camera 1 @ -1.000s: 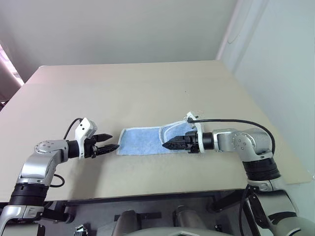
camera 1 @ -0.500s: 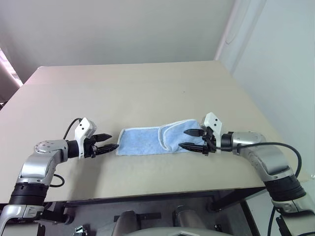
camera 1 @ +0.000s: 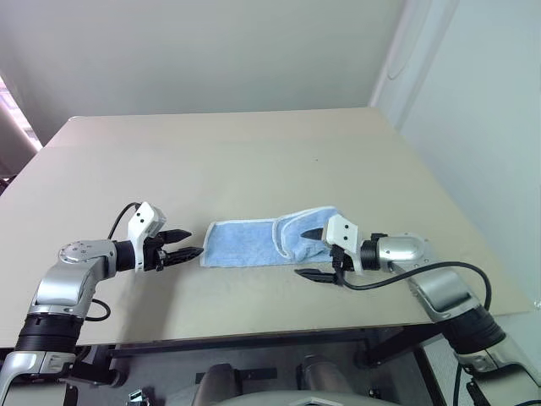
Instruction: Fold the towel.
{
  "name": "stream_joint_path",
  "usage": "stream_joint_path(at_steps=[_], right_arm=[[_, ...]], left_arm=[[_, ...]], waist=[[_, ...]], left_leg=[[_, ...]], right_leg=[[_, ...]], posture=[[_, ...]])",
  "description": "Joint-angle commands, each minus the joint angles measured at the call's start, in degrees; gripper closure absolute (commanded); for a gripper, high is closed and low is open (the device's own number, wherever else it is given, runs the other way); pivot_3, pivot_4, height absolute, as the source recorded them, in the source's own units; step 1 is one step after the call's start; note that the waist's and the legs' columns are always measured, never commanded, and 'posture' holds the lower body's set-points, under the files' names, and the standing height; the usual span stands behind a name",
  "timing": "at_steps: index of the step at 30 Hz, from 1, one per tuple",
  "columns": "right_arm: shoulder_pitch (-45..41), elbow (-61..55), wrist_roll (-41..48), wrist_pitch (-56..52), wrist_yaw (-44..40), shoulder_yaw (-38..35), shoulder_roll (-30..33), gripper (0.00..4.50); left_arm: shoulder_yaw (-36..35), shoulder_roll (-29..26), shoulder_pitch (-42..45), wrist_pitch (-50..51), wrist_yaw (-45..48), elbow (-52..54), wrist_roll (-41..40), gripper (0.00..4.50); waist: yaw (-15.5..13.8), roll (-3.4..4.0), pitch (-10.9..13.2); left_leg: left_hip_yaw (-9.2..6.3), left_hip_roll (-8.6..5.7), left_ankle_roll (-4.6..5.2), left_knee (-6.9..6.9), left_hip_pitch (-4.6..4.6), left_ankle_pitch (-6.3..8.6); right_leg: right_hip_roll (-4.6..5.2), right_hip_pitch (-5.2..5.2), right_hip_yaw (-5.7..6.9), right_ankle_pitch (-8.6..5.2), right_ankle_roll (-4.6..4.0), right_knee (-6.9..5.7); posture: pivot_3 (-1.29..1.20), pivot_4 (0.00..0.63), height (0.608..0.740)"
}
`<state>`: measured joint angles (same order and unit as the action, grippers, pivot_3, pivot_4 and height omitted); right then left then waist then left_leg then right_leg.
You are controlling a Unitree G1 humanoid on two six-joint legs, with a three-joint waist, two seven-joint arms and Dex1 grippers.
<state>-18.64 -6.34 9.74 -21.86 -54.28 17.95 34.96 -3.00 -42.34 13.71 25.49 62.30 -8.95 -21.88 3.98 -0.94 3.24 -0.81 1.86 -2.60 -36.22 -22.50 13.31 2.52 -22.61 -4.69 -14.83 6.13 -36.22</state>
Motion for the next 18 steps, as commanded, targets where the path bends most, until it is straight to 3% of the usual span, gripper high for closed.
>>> stream_joint_path(at_steps=[1,5,8,18], right_arm=[[-2.18,-0.18,-1.16,-0.92,0.74,0.37,-1.21,0.02],[-3.27,0.81,-2.04,-2.23,1.31,1.05,-2.92,0.02],[-3.88,2.87,-4.11,-2.07,2.83,1.71,-3.84,0.60],[-3.81,0.97,-1.60,-5.12,3.02,-1.52,-4.80,4.28]], left_arm=[[-1.20,-0.47,0.99,-0.83,-0.03,0.76,-0.10,1.23],[-1.09,-0.44,1.08,-0.93,-0.09,0.49,0.07,1.23],[-1.10,-0.44,1.17,-0.94,-0.19,0.31,0.16,1.23],[-0.94,-0.33,1.09,-1.14,-0.47,-0.16,0.68,1.23]], waist=[[-0.05,0.00,0.00],[-0.06,0.00,0.00],[-0.05,-0.01,-0.01],[-0.05,-0.01,-0.01]], left_leg=[[0.00,0.00,0.00,0.00,0.00,0.00],[0.00,0.00,0.00,0.00,0.00,0.00],[0.00,0.00,0.00,0.00,0.00,0.00],[0.00,0.00,0.00,0.00,0.01,0.00]], right_leg=[[0.00,0.00,0.00,0.00,0.00,0.00],[0.00,0.02,0.00,0.00,0.00,0.00],[0.00,0.03,0.00,0.00,0.00,0.00],[0.00,0.03,0.00,0.00,0.00,0.00]], posture=[[0.00,0.000,0.740],[0.00,0.000,0.740],[0.00,0.000,0.740],[0.00,0.000,0.740]])
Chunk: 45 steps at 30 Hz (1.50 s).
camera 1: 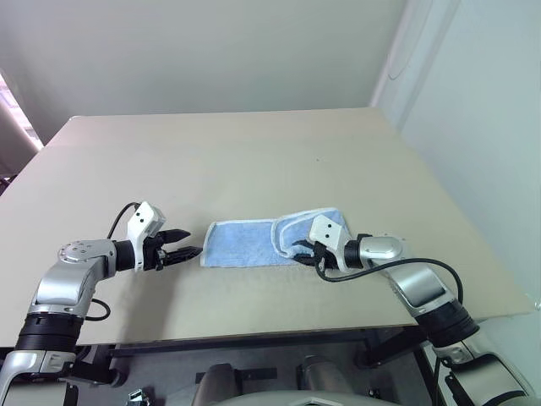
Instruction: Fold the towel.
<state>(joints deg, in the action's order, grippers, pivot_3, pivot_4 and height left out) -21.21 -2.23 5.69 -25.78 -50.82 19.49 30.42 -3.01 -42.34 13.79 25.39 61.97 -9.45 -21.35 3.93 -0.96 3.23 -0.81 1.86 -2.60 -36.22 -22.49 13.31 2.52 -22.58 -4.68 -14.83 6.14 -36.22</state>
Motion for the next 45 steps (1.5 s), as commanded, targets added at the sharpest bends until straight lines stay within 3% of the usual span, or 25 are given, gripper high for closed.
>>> stream_joint_path(at_steps=[1,10,13,20,28,34,40,45], right_arm=[[-1.05,-4.30,4.08,-2.37,-0.82,-4.25,-0.30,4.46],[0.69,-11.29,13.41,-11.07,-2.34,-10.34,1.13,4.46],[-0.70,-10.05,19.19,-17.60,-0.18,-15.28,-0.68,4.46],[-5.72,-1.60,30.51,-29.86,11.99,-35.29,-4.11,4.46],[-0.31,-3.07,39.93,-36.43,18.49,-47.87,-4.68,4.46],[1.84,-2.72,48.45,-37.54,26.22,-57.37,-8.60,4.46],[6.68,-3.26,49.97,-34.34,33.11,-60.42,-11.27,4.46],[11.94,-5.17,46.28,-29.13,33.09,-56.86,-11.28,4.46]], left_arm=[[-0.96,-0.35,0.86,-1.03,-0.15,0.44,0.16,1.23],[-0.81,-0.26,1.10,-1.02,-0.26,0.02,0.42,1.23],[-0.45,0.00,1.53,-1.11,-0.33,-0.27,0.76,1.23],[-0.28,0.14,2.25,-0.91,-0.13,-1.19,1.11,1.23],[0.05,0.28,2.91,-1.02,0.13,-2.21,1.56,1.23],[0.60,0.75,4.22,-1.01,0.39,-3.38,2.18,1.23],[1.49,1.09,5.72,-1.32,0.91,-4.80,2.68,1.23],[1.58,0.97,6.12,-1.62,1.33,-5.39,3.00,1.23]], waist=[[0.00,0.00,0.00],[-0.01,-0.01,0.00],[0.00,0.00,0.00],[-0.11,0.00,0.00],[-0.04,0.01,0.00],[0.09,0.02,0.01],[0.01,0.03,0.01],[0.08,0.06,0.02]], left_leg=[[0.00,0.00,0.00,0.00,0.00,0.00],[0.00,0.00,0.00,0.02,0.01,0.00],[0.00,0.00,0.00,0.00,0.01,0.00],[0.00,0.00,0.00,0.04,0.01,0.00],[0.01,0.00,0.00,0.17,-0.03,0.00],[0.01,0.00,0.01,0.10,0.03,0.00],[0.01,0.00,0.00,0.15,-0.02,0.00],[0.02,0.00,0.00,0.17,0.00,0.00]], right_leg=[[0.00,0.00,0.00,0.00,0.00,0.00],[0.00,0.00,0.00,0.00,0.00,0.00],[0.01,0.00,0.00,0.00,0.00,0.00],[0.02,0.00,0.00,0.01,-0.01,0.01],[0.02,-0.04,0.00,-0.02,0.02,0.05],[0.01,0.01,-0.02,-0.01,0.00,0.05],[0.03,0.00,-0.02,-0.02,0.01,0.10],[0.02,-0.01,-0.02,-0.02,0.01,0.10]], posture=[[0.00,0.000,0.740],[0.00,0.000,0.740],[0.00,0.000,0.740],[0.00,0.000,0.740],[0.00,0.000,0.740],[0.00,0.000,0.740],[0.00,0.000,0.740],[0.00,0.000,0.740]])
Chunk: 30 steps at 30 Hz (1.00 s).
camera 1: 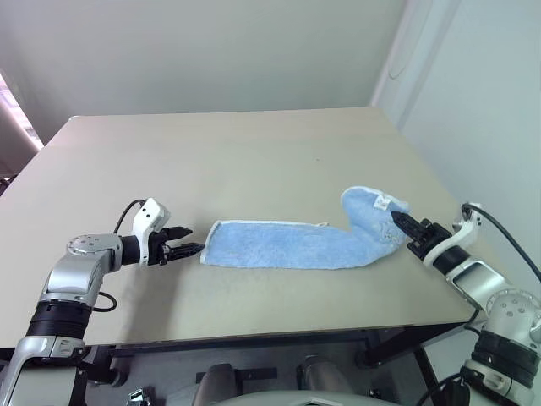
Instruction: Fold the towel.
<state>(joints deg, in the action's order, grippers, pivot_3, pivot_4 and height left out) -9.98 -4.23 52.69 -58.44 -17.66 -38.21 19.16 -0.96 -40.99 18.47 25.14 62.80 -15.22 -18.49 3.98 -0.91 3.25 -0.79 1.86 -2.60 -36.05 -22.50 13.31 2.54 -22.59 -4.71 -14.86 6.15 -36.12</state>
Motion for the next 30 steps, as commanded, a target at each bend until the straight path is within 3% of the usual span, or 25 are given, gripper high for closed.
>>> stream_joint_path(at_steps=[1,8,16,20,26,30], right_arm=[[1.06,-3.51,-0.27,5.47,0.06,0.33,-1.09,4.46],[3.67,-7.46,-1.31,11.53,-4.83,6.17,-0.02,4.46],[3.25,-4.80,-1.17,11.97,-3.89,7.30,1.42,4.46],[5.92,-9.16,-1.45,13.55,-9.43,10.54,3.16,4.46],[9.69,-18.66,-4.34,13.17,-15.22,21.33,8.30,4.46],[7.97,-19.13,-6.42,13.85,-14.12,25.12,8.23,4.46]], left_arm=[[-0.46,-0.40,1.46,-1.40,0.55,0.35,0.21,1.23],[-0.42,-0.21,1.83,-1.69,0.83,-0.21,0.57,1.23],[-0.83,-0.18,0.98,-1.42,0.48,0.63,0.31,1.23],[-0.93,-0.31,0.70,-1.34,0.40,0.85,0.26,1.23],[-0.80,-0.32,1.03,-1.18,0.42,0.54,0.32,1.23],[-0.60,-0.16,1.33,-1.14,0.43,0.25,0.41,1.23]], waist=[[0.09,0.02,0.00],[0.10,0.08,0.01],[-0.02,0.08,0.01],[-0.01,0.08,0.01],[0.04,0.07,0.01],[-0.04,0.04,-0.01]], left_leg=[[0.00,0.00,0.00,0.00,0.01,0.00],[0.01,0.00,0.00,-0.01,0.03,0.00],[0.01,0.00,0.00,0.00,0.02,0.00],[0.01,0.00,-0.01,0.01,0.01,0.00],[0.01,0.02,0.00,0.01,0.02,0.00],[0.01,0.01,-0.01,-0.04,0.02,0.01]], right_leg=[[0.00,0.00,0.00,0.00,0.00,0.00],[0.00,0.01,-0.02,0.00,0.00,0.00],[0.01,0.00,-0.02,0.00,-0.02,0.01],[0.02,-0.01,-0.02,0.00,-0.01,0.02],[0.01,-0.03,-0.03,-0.01,-0.01,0.01],[0.04,0.00,-0.03,-0.01,-0.01,0.02]], posture=[[0.00,0.000,0.740],[0.00,0.000,0.740],[0.00,0.000,0.740],[0.00,0.000,0.740],[0.00,0.000,0.740],[0.00,0.000,0.740]])
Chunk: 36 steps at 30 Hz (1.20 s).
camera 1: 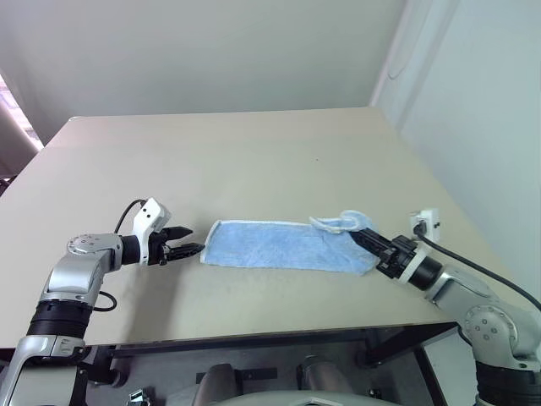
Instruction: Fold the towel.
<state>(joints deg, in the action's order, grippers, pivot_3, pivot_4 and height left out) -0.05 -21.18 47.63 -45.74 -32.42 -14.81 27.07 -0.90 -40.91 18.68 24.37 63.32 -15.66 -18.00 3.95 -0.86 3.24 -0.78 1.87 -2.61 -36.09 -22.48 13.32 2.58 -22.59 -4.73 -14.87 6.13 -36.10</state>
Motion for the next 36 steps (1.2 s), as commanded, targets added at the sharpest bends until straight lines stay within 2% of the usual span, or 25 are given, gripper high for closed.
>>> stream_joint_path(at_steps=[1,7,17,22,32,36], right_arm=[[-2.61,-2.13,-2.29,1.52,0.69,3.00,0.21,4.46],[-5.67,-0.49,-10.87,5.69,-1.02,12.75,0.44,4.46],[-12.02,7.83,-19.02,9.19,-3.97,21.57,-1.67,4.46],[-12.26,8.31,-22.81,9.36,-7.00,26.81,-0.51,4.46],[-12.75,8.31,-25.91,6.99,-9.80,28.06,4.07,4.46],[-13.73,8.71,-27.17,7.99,-8.86,28.26,1.97,4.46]], left_arm=[[-0.60,-0.16,1.20,-0.39,-0.11,0.59,-0.05,1.23],[-0.50,0.22,1.54,-0.39,-0.30,0.37,0.04,1.23],[-0.98,0.20,0.43,-0.12,-0.83,1.47,-0.29,1.23],[-1.72,-0.52,-0.69,0.39,-1.16,2.58,-0.71,1.23],[-2.36,-0.70,-1.08,0.64,-1.69,2.76,-0.94,1.23],[-2.20,-0.49,-0.43,0.53,-1.80,2.32,-0.87,1.23]], waist=[[-0.01,-0.02,0.00],[0.01,-0.02,0.00],[-0.02,-0.06,0.00],[0.02,-0.07,-0.01],[-0.03,-0.11,-0.02],[0.02,-0.11,-0.02]], left_leg=[[0.00,-0.01,0.00,-0.01,0.00,0.00],[0.01,-0.01,-0.01,0.07,-0.03,0.00],[0.03,-0.01,0.00,0.04,-0.05,0.00],[0.02,-0.01,0.00,0.06,-0.05,0.00],[0.02,-0.01,0.00,-0.02,-0.04,0.00],[0.02,-0.01,0.00,0.01,-0.04,0.00]], right_leg=[[0.01,0.00,0.00,0.00,0.00,0.01],[0.02,-0.05,0.00,0.00,-0.01,0.03],[0.01,-0.07,0.01,0.00,-0.01,0.02],[-0.02,-0.07,0.01,0.00,0.00,0.01],[0.00,-0.04,0.01,0.00,0.00,0.00],[-0.01,-0.05,0.01,0.00,0.00,0.00]], posture=[[0.00,0.000,0.740],[0.00,0.000,0.740],[0.00,0.000,0.740],[0.00,0.000,0.740],[0.00,0.000,0.740],[0.00,0.000,0.740]])
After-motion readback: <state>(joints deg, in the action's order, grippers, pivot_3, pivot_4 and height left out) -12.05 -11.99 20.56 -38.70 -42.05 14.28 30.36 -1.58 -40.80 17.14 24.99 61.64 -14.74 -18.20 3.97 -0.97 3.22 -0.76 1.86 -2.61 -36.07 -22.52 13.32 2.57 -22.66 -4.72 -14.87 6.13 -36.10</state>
